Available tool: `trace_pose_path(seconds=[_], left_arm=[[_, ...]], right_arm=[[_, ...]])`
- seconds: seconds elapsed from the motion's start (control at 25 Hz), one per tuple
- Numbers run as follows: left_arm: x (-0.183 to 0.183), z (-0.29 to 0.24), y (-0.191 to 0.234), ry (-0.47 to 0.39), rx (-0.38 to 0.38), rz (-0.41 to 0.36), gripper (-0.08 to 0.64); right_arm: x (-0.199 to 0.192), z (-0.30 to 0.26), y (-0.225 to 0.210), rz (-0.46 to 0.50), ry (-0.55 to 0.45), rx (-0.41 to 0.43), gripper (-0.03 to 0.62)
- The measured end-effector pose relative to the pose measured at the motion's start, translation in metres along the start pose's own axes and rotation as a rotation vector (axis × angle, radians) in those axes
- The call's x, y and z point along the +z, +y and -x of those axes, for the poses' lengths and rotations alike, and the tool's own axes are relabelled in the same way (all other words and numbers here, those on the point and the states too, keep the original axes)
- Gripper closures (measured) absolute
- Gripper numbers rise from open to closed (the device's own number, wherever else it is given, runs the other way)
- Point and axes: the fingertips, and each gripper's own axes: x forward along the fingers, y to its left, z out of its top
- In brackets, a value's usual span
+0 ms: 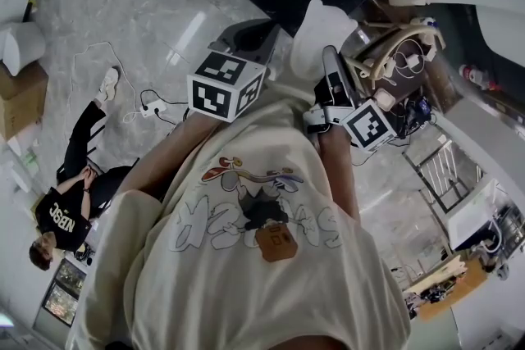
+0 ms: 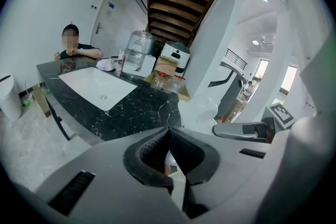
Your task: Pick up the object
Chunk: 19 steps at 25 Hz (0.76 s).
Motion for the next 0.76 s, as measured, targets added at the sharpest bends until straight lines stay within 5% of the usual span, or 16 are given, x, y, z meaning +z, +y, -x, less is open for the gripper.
trace_pose_path(seconds=[0.76], left_arm=[[0.0003, 0.0088, -0.0013, -0.015, -0.004, -0.012, 0.546]], right_arm=[[-0.0053, 0.0039, 0.0030, 0.001, -0.002, 0.000, 0.466]])
